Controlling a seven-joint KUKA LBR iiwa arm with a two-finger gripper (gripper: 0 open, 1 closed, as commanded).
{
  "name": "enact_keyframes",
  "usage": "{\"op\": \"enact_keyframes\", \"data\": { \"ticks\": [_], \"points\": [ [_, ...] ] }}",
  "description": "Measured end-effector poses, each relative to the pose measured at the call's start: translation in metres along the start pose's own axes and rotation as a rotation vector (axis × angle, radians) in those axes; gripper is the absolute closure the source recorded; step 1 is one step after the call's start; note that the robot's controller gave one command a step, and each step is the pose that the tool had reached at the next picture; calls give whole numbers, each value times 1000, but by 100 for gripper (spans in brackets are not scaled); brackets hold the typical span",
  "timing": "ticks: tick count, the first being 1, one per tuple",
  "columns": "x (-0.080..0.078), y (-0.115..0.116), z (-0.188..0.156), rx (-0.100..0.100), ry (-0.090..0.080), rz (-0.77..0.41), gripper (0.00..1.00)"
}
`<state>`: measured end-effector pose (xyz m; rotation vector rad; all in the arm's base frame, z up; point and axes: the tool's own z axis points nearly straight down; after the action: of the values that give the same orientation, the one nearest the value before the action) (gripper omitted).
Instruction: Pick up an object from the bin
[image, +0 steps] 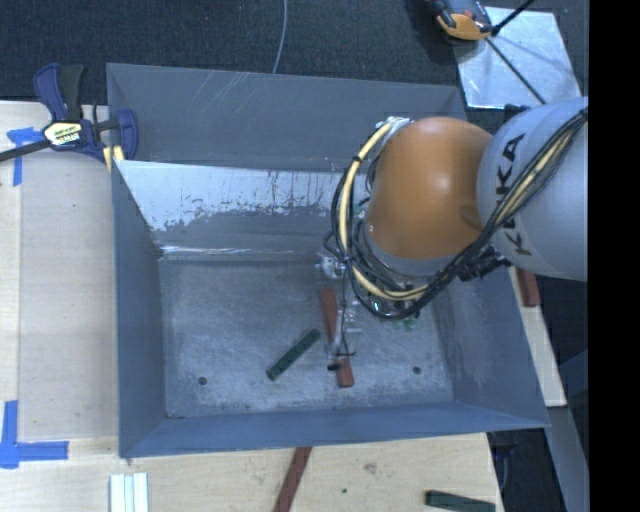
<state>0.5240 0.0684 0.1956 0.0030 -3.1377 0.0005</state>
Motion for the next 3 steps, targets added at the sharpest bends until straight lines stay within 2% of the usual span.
{"op": "enact_keyframes", "data": {
  "ticks": [1, 2, 3],
  "points": [
    [-2, 0, -3, -1, -7, 2, 0],
    [-4, 8, 33, 0, -10, -120, 0],
    [-45, -22, 125, 1, -8, -530, 100]
  ]
}}
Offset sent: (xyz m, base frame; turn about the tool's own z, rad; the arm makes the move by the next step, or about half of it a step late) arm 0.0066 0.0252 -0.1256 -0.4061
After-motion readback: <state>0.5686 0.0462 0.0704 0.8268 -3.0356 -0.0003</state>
